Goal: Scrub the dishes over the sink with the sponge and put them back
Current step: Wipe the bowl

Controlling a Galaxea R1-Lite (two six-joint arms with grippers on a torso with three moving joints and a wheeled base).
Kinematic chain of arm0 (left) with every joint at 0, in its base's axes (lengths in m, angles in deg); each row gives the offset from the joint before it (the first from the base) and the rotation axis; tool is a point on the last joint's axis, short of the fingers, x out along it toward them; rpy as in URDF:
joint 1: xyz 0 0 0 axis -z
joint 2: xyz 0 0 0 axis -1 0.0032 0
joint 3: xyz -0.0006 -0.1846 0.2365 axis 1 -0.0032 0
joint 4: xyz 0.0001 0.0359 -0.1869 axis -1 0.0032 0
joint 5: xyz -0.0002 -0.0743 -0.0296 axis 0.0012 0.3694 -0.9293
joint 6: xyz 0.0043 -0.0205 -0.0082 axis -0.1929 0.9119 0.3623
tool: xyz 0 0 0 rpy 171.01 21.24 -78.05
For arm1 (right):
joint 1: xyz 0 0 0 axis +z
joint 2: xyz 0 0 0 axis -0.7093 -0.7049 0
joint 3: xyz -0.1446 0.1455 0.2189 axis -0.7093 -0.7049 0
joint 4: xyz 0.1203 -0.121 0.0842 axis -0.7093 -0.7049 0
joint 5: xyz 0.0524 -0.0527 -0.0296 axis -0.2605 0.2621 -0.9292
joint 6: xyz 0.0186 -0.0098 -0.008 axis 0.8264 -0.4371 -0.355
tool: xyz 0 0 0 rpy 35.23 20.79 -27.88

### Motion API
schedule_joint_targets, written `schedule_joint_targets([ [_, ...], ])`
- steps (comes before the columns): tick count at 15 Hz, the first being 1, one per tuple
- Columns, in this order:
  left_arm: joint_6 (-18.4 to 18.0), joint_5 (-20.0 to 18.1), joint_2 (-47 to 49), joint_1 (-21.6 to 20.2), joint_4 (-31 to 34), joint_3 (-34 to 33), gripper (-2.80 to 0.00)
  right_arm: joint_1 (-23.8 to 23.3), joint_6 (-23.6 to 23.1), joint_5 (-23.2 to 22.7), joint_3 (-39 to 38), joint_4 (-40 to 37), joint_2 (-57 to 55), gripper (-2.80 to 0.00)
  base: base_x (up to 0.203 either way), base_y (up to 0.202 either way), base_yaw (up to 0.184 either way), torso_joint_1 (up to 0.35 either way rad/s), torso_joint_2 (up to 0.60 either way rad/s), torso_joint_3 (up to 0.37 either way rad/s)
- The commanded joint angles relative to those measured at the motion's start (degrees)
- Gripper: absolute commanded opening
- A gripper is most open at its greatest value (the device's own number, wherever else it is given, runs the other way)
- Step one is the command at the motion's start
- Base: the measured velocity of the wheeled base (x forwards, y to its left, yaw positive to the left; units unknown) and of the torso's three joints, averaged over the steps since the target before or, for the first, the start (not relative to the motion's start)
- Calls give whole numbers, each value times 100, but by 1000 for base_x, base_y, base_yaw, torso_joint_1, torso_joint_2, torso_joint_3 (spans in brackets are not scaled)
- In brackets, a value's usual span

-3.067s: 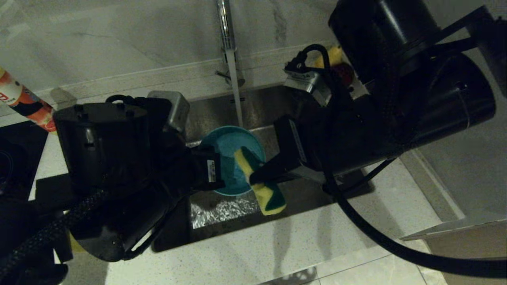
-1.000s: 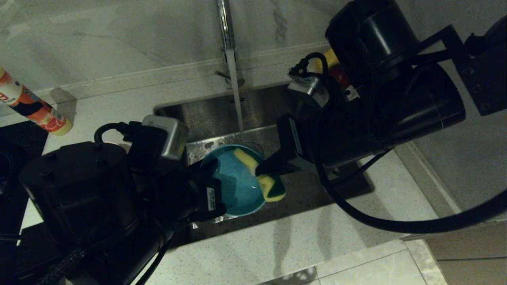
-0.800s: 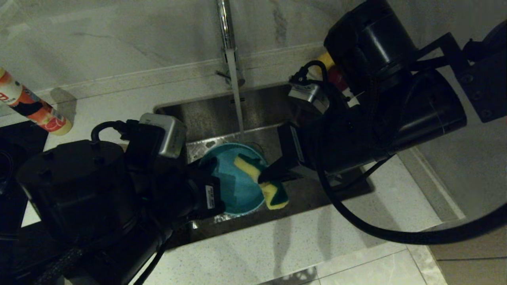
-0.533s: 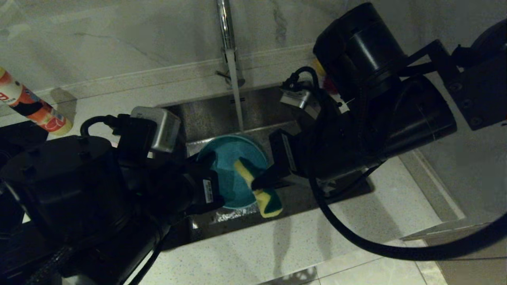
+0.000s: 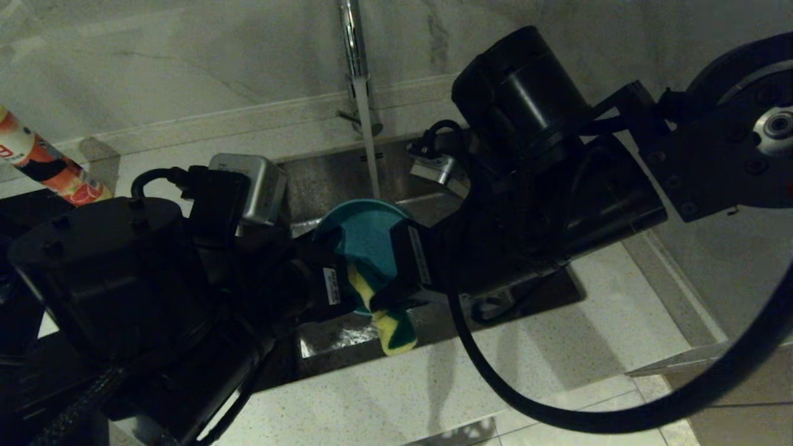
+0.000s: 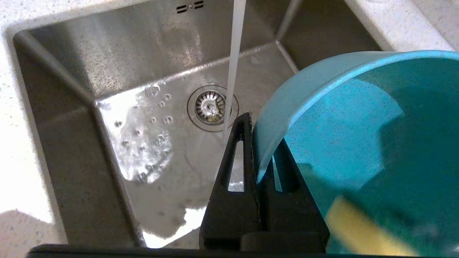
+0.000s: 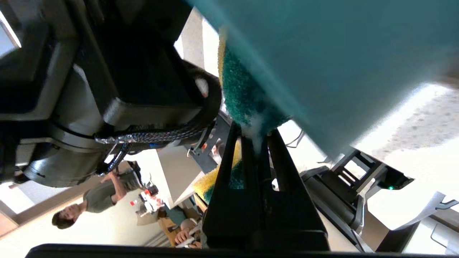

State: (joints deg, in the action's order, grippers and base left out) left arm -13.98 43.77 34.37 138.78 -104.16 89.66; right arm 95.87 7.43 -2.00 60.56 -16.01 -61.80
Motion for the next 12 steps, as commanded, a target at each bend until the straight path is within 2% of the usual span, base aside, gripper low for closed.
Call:
schedule_joint_targets([
  [1,1,31,43,-1,-25,110,-280,112,21,-14,0,-22,-42,-280,0,0,0,0,0,0],
  [7,18,39,1,-19,-24,-26,-280,9,15,29,-1,-19,101,-280,0,0,0,0,0,0],
  [12,-8,40,-17,-45,-9,-25,-280,-475,9,6,-42,-54,392,-280,0,0,0,0,0,0],
])
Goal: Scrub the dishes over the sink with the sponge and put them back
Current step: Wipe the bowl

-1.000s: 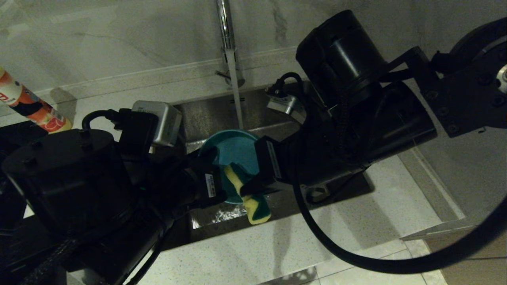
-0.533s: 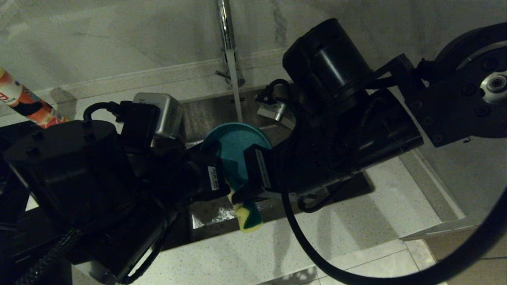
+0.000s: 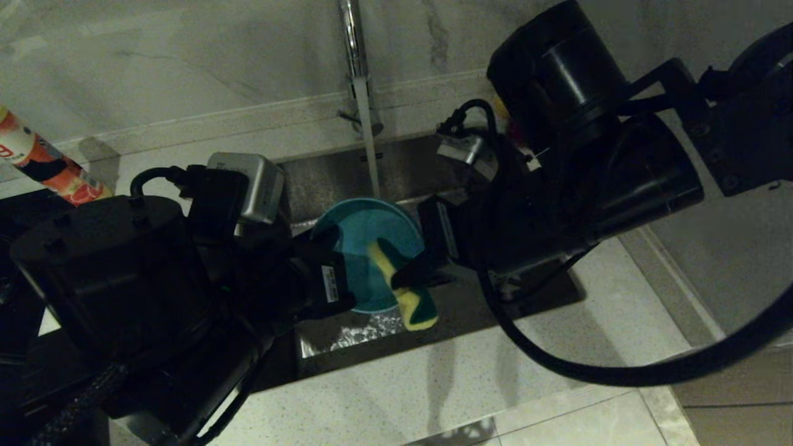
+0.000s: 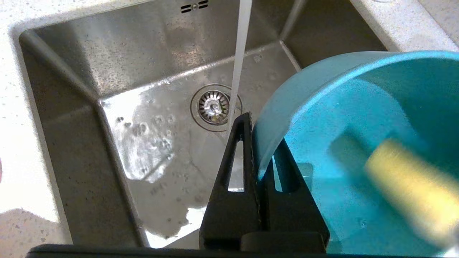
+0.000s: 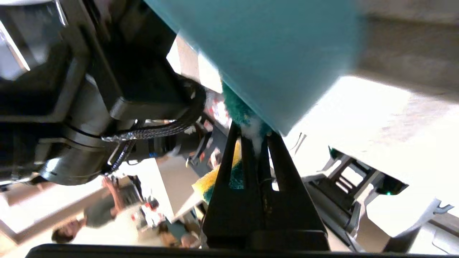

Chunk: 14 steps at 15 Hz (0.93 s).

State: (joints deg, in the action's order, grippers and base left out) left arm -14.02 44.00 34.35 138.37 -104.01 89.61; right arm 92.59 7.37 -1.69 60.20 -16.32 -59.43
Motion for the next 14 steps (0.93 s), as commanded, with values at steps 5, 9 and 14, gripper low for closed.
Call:
schedule_joint_targets([
  [5,-22,-19,63,5,-16,-163,-280,-215,-51,-45,36,92,204,-280,0,0,0,0,0,0],
  [9,-101,-36,19,5,-7,-182,-280,-189,-51,-45,44,391,61,-280,0,0,0,0,0,0],
  [14,-155,-138,61,22,-51,-429,-280,-136,-70,-45,71,650,-50,-280,0,0,0,0,0,0],
])
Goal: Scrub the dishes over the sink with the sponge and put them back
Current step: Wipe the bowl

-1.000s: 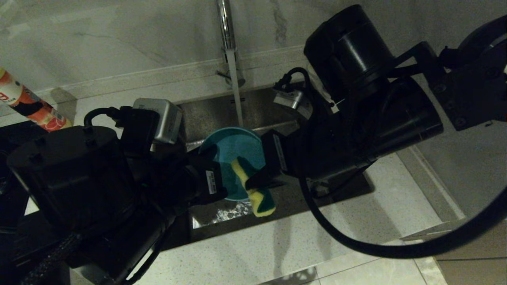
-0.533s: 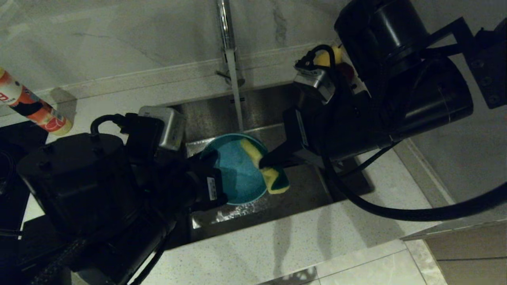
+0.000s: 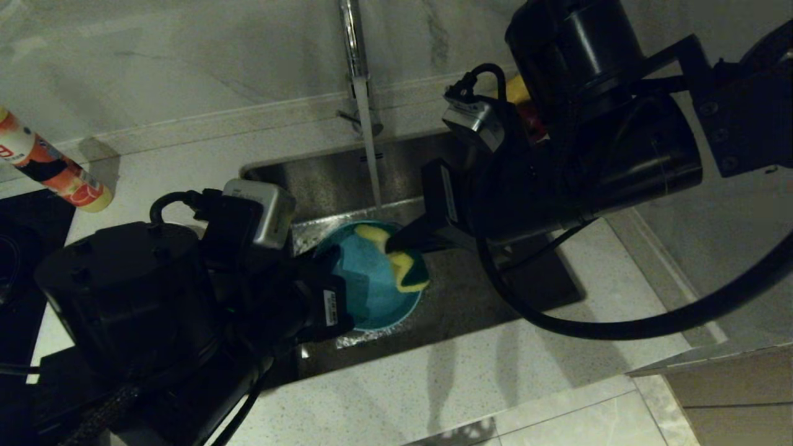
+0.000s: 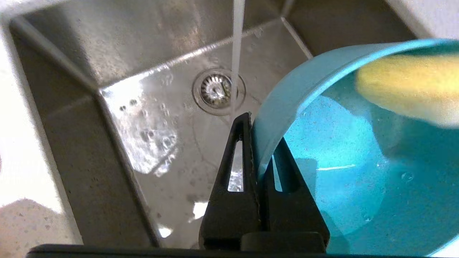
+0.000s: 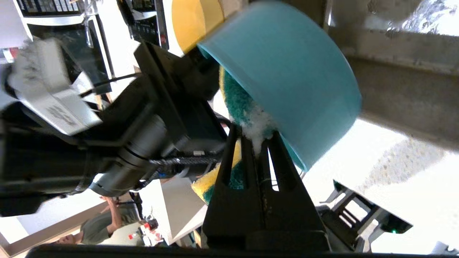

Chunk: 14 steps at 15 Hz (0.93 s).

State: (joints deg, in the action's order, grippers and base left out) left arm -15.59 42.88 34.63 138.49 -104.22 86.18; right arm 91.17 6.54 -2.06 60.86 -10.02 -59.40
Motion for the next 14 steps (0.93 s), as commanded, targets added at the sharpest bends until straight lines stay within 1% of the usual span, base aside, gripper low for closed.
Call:
schedule_joint_targets([
  [1,12,-77,44,7,-35,-109,-280,9,13,-8,5,50,-65,-280,0,0,0,0,0,0],
  [4,15,-91,0,9,-38,-75,-280,93,13,0,5,42,-176,-280,0,0,0,0,0,0],
  [8,39,-82,-53,1,-47,23,-280,359,48,6,-40,-54,-152,-280,0,0,0,0,0,0],
  [11,92,-74,-79,-13,-47,137,-280,356,20,9,-194,-308,-70,-280,0,0,0,0,0,0],
  [14,100,-56,-50,-70,-47,205,-280,358,13,9,-412,-335,4,-280,0,0,0,0,0,0],
])
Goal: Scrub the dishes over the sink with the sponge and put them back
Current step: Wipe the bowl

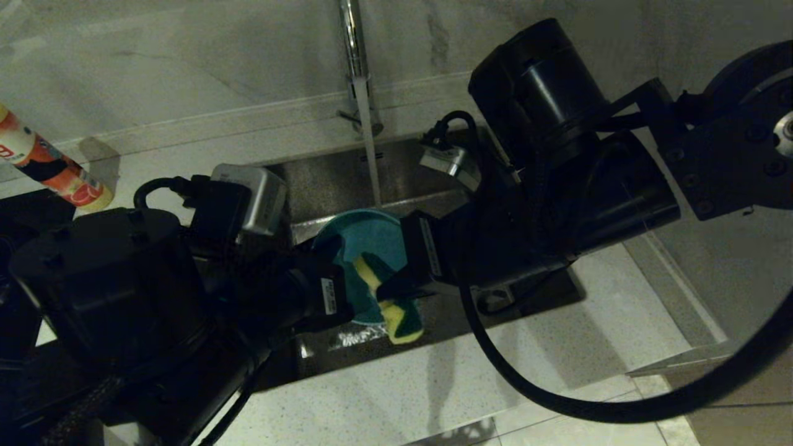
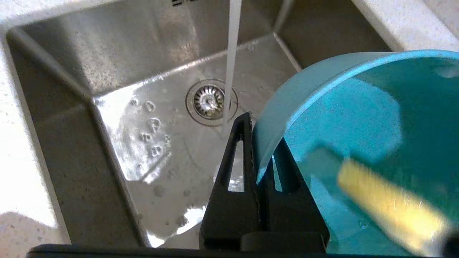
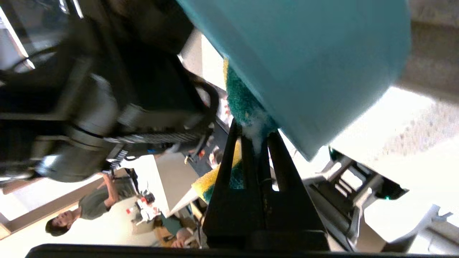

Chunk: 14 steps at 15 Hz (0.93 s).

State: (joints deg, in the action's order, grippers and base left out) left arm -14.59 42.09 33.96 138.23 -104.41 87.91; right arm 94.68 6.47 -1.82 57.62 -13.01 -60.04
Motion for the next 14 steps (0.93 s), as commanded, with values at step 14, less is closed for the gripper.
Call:
schedule_joint_targets([
  [14,106,6,-118,-236,-28,-141,-280,-178,-120,30,62,51,187,-280,0,0,0,0,0,0],
])
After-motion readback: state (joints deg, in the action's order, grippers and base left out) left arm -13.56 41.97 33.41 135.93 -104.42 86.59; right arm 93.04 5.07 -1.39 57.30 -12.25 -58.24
